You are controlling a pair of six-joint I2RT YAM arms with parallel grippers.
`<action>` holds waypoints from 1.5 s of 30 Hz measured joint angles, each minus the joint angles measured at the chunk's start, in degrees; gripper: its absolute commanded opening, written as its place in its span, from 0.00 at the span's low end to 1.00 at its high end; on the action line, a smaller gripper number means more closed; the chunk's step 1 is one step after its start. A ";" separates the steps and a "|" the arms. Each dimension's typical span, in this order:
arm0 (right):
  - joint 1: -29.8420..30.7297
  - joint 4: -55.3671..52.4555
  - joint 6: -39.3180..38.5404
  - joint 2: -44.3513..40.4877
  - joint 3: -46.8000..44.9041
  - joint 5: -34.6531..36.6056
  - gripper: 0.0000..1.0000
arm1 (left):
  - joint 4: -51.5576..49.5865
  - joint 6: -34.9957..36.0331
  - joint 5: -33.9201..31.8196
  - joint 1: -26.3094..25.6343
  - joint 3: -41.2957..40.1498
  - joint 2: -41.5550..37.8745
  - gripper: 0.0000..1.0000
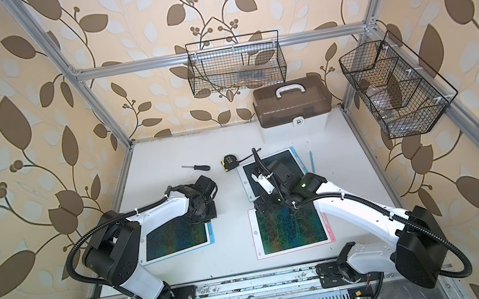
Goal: Place the stylus back onto the writing tablet
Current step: Place the stylus on the writing tablet.
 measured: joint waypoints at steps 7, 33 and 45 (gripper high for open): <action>0.00 -0.04 0.00 0.24 0.33 0.04 0.98 | 0.15 0.13 0.02 0.00 -0.11 -0.17 0.00; 0.00 -0.39 0.02 0.24 0.33 0.04 0.98 | -1.29 0.13 -0.04 0.02 -1.27 -1.46 0.04; 0.00 -0.39 0.00 0.24 0.33 0.04 0.98 | -2.62 0.15 -0.26 0.02 0.83 -1.51 0.12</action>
